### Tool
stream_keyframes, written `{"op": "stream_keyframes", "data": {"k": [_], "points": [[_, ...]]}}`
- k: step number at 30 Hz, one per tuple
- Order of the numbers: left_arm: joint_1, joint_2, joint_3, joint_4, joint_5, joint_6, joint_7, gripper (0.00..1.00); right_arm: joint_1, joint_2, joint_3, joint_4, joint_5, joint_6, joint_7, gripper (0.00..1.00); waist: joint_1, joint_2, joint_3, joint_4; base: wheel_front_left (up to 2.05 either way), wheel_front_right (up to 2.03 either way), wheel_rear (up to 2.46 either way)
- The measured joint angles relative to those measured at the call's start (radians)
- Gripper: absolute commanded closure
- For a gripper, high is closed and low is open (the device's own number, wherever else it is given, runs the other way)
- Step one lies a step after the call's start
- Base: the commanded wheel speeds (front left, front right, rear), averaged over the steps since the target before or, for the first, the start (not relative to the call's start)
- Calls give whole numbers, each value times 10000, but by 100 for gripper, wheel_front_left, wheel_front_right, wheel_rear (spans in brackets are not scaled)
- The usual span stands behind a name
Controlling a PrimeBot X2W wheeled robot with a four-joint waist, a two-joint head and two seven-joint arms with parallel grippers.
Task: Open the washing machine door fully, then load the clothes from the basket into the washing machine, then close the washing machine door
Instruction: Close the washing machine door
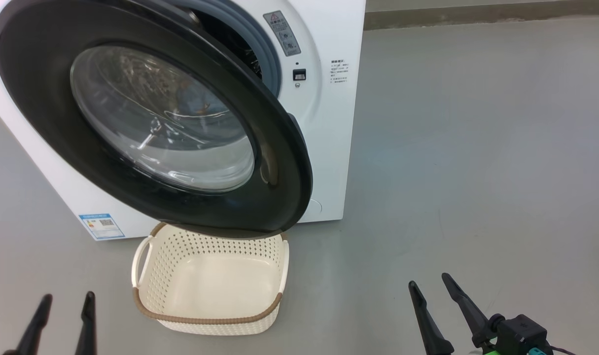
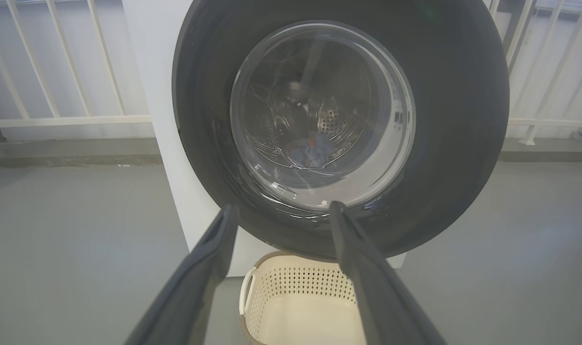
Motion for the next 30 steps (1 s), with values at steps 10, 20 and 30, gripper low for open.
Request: {"op": "stream_keyframes", "data": {"k": [10,20,30], "points": [[439,-552,127,295,420,-288,2,0,-1,2,0,-4,-4,0,0,0,0,0,29,-49,0,0,0],[608,-965,479,468,696,-520,2,0,0,2,-2,-2,-8,-2,0,0,0,0,-4,3,0,0,0],[608,-1060,675,754,951,-792,2,0,0,2,13,8,-8,0,0,0,0,0,-38,45,0,0,0]]}}
